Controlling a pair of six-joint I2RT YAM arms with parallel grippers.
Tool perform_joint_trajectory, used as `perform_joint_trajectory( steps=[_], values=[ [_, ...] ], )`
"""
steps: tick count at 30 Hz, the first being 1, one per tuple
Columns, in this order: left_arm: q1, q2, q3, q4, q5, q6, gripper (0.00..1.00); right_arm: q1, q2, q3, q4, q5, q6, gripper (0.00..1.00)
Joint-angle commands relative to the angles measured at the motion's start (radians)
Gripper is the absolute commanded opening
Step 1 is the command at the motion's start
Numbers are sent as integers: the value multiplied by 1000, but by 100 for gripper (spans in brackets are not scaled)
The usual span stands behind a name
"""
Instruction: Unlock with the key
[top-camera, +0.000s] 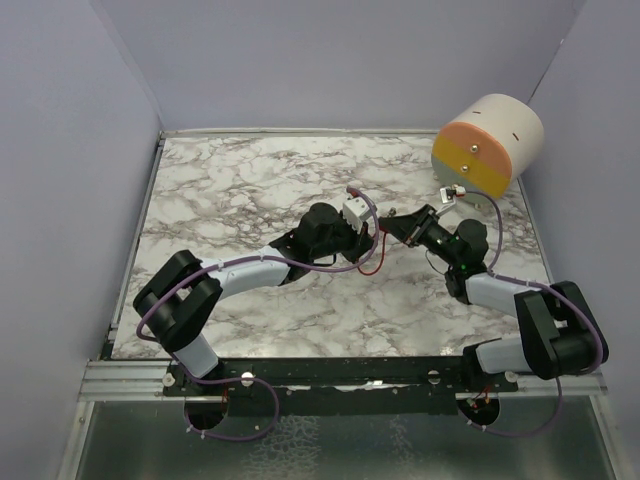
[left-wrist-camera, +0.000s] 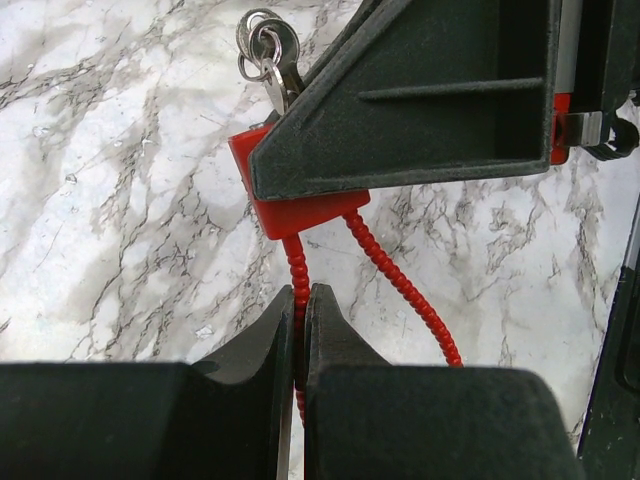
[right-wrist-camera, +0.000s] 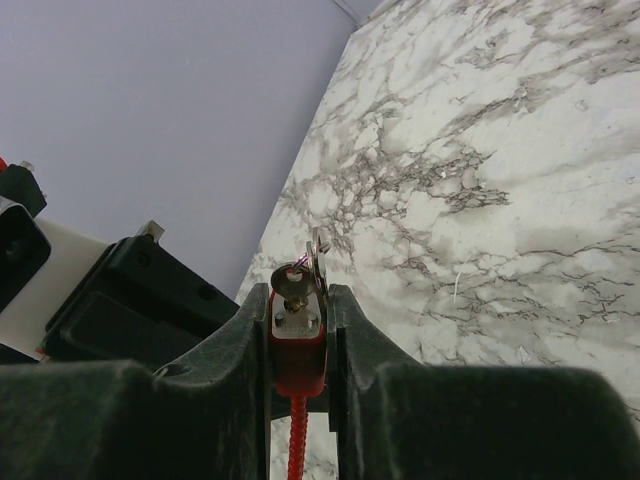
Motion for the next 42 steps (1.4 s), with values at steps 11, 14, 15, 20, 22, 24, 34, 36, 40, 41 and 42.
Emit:
perform_joint_trajectory(
  steps=[11,14,15,20,22,24,34,36,40,41,42],
  values=[
    [-8,18,30,37,73,-59,0,1,-101,-9,-82,131,-60,1],
    [-16,17,34,36,74,-63,0,1,-102,-15,-64,137,-56,1],
    [-17,16,29,36,70,-64,0,0,-104,-16,-60,140,-53,1],
    [-32,17,-14,38,38,-66,0,1,-120,-17,-55,161,-51,1],
    [-34,19,-24,47,59,-69,0,1,-121,-21,-47,165,-50,1],
    [-35,11,-23,60,75,-69,0,1,-117,-30,-30,163,-43,1],
    [-35,-34,63,64,-118,-94,0,1,-114,-41,-30,135,-49,1],
    [-32,-40,67,62,-192,-110,0,1,-115,-44,-28,133,-49,1],
    [-13,-56,56,52,-305,-167,0,1,-125,-53,-28,146,-48,1],
    [-6,-60,51,49,-313,-176,0,1,-130,-56,-29,153,-44,1],
    [0,-62,48,44,-317,-183,0,1,-135,-58,-30,162,-44,1]
  ],
)
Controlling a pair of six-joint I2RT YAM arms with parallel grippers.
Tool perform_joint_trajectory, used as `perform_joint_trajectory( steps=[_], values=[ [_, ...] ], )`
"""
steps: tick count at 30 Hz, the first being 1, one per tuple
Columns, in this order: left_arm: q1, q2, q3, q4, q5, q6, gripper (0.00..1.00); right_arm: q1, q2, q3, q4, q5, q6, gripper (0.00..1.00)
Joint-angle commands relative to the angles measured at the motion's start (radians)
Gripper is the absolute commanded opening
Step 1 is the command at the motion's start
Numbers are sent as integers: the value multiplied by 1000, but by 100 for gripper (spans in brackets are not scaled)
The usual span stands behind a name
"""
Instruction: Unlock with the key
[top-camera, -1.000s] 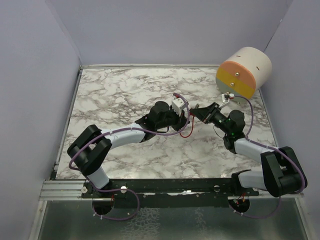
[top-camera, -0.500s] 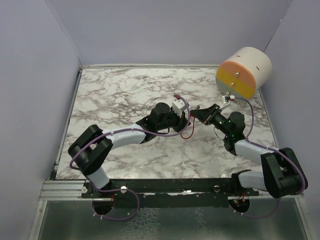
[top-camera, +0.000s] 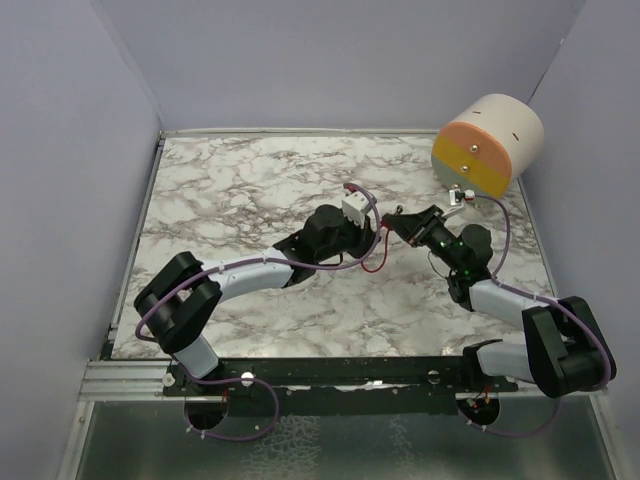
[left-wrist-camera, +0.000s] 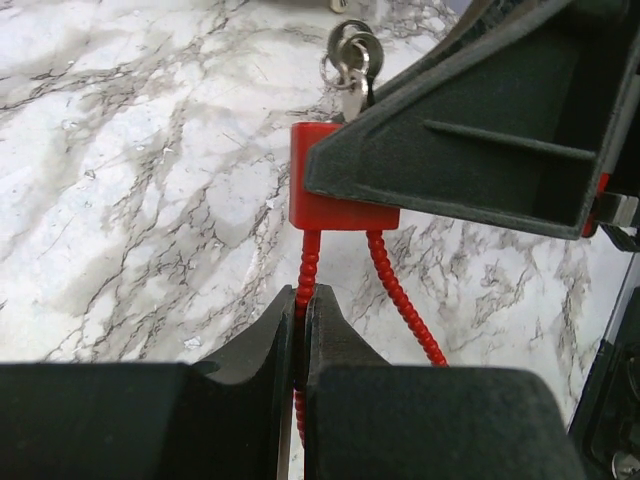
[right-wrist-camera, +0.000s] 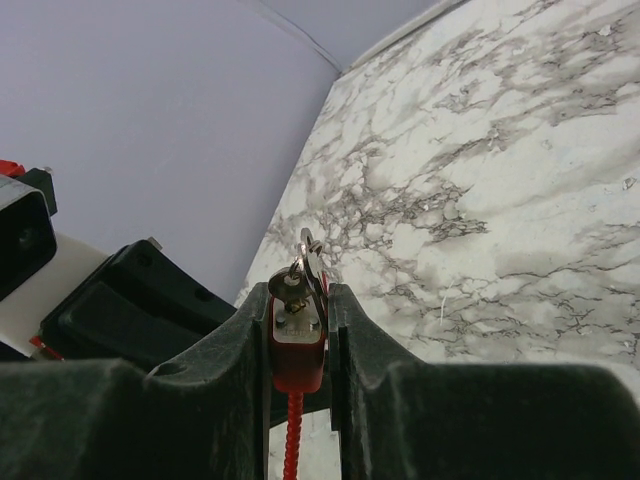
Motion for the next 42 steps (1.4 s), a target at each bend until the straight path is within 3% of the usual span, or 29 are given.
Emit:
perform_joint_trajectory(
  steps=[1,16,20,26,29,34,42],
  values=[
    [37,-63,22,30,-155,-65,0,-3,-39,-26,11,51,-11,1],
    [36,-34,-13,68,269,76,0,-4,-36,-12,1,73,-7,1],
    [35,-51,-14,55,226,73,0,-4,38,34,48,-2,-15,1],
    [51,-85,-8,0,48,33,0,1,130,101,78,-82,-9,1],
    [64,-93,-10,-1,79,33,0,3,144,108,82,-66,-7,1],
    [64,-66,1,1,302,51,0,3,150,110,85,-14,-15,1],
    [82,-58,8,-22,126,-37,0,3,141,87,116,19,-6,1]
  ],
)
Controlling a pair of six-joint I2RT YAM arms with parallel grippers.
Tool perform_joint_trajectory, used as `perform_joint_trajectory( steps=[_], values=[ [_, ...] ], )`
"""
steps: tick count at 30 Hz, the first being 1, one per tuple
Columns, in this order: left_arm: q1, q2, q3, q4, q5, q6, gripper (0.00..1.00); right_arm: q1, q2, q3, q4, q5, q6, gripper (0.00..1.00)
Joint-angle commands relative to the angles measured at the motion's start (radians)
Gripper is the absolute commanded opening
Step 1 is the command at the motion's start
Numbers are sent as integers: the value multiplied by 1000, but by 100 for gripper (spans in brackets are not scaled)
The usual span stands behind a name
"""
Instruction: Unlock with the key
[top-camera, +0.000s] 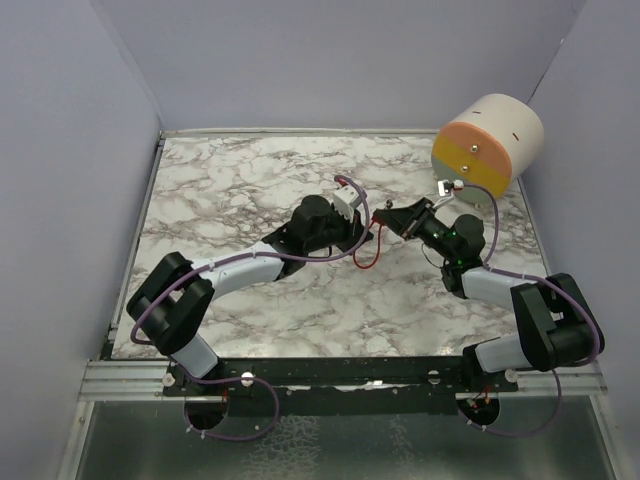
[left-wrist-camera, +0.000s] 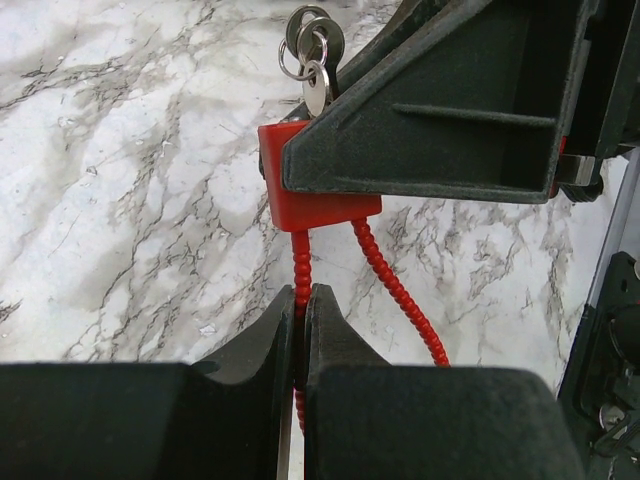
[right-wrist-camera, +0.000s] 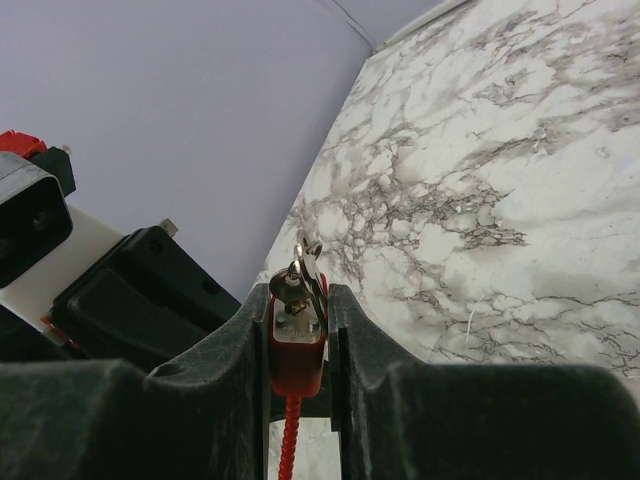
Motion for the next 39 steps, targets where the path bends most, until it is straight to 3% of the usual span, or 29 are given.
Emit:
perform_joint_trajectory(
  steps=[1,3,7,10,15,21,24,30,39],
  values=[
    [1,-22,20,15,-81,-63,0,-11,11,5,33,71,-30,1],
    [1,-19,33,34,-111,-71,0,-12,31,8,51,42,-25,1],
    [-43,34,91,97,68,-26,0,-11,48,6,71,44,-15,1],
    [-74,68,125,76,106,6,0,-11,46,9,72,44,-14,1],
    [-54,26,76,33,-57,3,0,-11,11,-1,41,80,-31,1],
    [66,-78,-38,31,-236,-103,0,-11,-16,-10,21,93,-40,1],
    [121,-115,-72,43,-260,-130,0,-12,-21,-12,15,85,-46,1],
    [121,-91,-42,77,-119,-115,0,-11,-8,-4,18,65,-48,1],
    [13,5,26,57,83,-2,0,-12,-12,3,12,102,-39,1]
  ],
)
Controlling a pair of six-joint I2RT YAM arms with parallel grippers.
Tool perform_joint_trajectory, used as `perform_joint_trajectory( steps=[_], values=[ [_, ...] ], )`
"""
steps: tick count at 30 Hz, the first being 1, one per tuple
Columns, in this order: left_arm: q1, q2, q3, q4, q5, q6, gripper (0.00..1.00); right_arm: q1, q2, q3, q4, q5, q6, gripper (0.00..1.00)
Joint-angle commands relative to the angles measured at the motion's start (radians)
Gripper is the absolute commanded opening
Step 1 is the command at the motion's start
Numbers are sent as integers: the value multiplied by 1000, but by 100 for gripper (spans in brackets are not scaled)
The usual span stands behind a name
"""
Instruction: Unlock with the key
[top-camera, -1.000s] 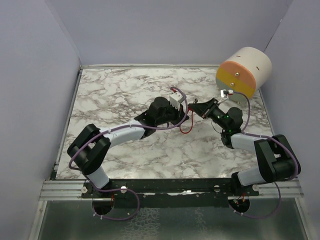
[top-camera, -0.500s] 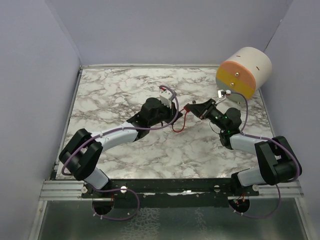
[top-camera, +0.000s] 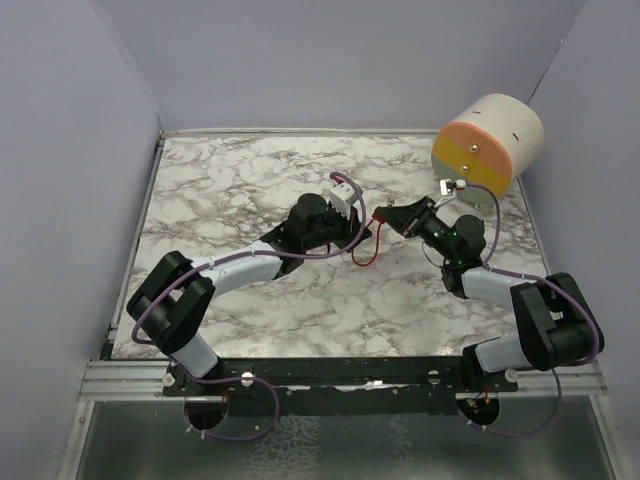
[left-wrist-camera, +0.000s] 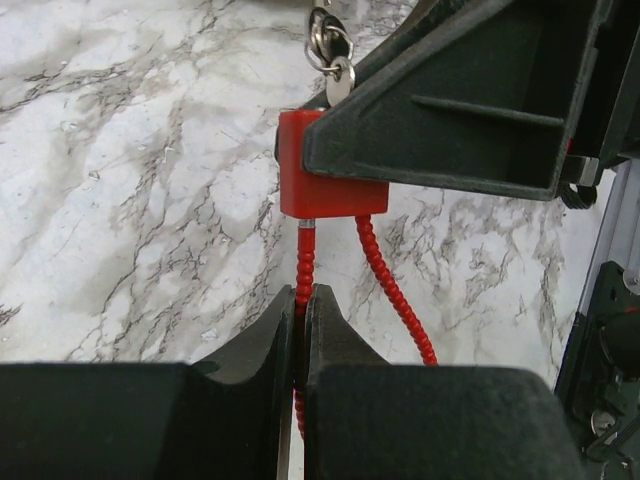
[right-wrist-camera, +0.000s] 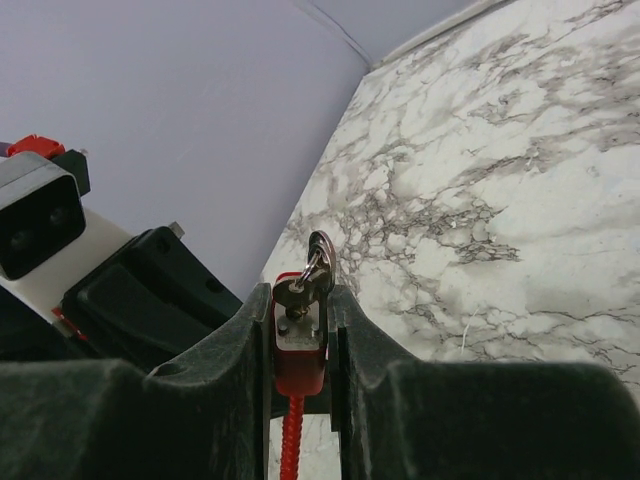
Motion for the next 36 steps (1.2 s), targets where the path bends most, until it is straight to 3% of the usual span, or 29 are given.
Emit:
perform_joint_trajectory(
  steps=[1,12,25,36],
  values=[
    [-16,11,43,2,67,62,0,-17,-17,4,-22,82,-37,1],
    [108,-74,7,-59,-118,13,0,-16,-16,-3,-22,78,-43,1],
    [-25,63,103,-43,113,51,0,-16,15,10,4,68,-28,1],
    [65,-26,56,-44,-159,-83,0,-16,-7,-6,1,97,-23,1]
  ],
)
